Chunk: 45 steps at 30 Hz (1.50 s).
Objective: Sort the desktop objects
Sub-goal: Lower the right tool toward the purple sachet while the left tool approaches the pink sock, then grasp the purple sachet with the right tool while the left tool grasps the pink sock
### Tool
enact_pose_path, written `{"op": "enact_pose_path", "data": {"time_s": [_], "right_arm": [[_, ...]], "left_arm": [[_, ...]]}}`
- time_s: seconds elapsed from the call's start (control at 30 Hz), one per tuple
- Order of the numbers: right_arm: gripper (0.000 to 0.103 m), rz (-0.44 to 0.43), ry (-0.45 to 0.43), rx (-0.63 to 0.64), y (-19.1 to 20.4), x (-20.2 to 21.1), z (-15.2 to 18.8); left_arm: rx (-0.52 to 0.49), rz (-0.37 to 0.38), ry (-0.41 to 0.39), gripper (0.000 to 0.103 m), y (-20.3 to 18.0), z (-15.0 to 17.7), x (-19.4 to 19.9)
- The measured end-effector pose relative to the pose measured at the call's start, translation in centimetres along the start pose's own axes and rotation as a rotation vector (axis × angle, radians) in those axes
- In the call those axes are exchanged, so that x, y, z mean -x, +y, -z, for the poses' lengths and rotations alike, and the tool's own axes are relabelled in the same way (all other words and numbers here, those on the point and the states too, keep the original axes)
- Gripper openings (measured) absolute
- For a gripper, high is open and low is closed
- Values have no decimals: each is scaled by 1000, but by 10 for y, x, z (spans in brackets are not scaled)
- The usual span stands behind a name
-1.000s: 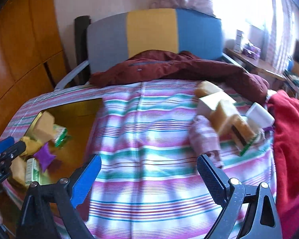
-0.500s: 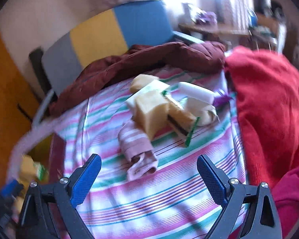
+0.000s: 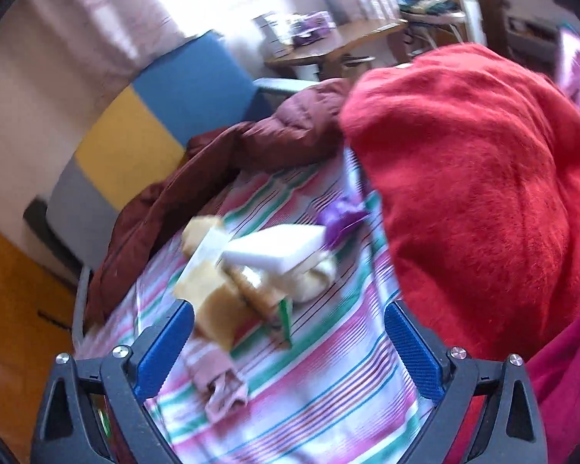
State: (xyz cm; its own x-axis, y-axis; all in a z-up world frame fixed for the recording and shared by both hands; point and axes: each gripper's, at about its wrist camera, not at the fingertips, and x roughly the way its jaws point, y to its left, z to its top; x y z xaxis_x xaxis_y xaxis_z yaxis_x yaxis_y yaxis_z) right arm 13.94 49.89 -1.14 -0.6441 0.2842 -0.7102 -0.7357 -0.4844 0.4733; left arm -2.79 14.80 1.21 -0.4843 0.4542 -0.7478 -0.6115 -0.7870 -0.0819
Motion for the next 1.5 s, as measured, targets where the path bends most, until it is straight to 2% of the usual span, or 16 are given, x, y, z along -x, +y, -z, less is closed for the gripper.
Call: {"op": "enact_pose_path", "data": {"time_s": [0.2,0.43,0.63,0.9,1.1,1.23,1.3,1.37,1.5], "right_arm": [[98,70,0,-76,-27,-22,-27],[73,145,32,-57,-29,-65,-54],[61,173,45,-39,-28,-98,-71],[60,205,175,138,-12,-140,-68],[63,150,217,79,-28,-146,-73],[65,128,234,94,-26,-144,-71],[60,64,252,92,-25,-139,-70],[57,72,245,110,-23,-135,-68],[57,55,263,67,-32,-135,-71]], "left_arm": [[-13,15,34,53,-12,-3,-14],[-21,24,79,53,-21,-7,-32],[-34,26,93,53,-29,-12,-43],[-41,46,110,53,-41,-23,-61],[-28,75,126,53,-48,-30,-74],[3,114,142,52,-49,-38,-83],[9,124,138,52,-51,-41,-84],[5,124,135,52,-53,-44,-88],[41,146,162,52,-52,-49,-100]]}}
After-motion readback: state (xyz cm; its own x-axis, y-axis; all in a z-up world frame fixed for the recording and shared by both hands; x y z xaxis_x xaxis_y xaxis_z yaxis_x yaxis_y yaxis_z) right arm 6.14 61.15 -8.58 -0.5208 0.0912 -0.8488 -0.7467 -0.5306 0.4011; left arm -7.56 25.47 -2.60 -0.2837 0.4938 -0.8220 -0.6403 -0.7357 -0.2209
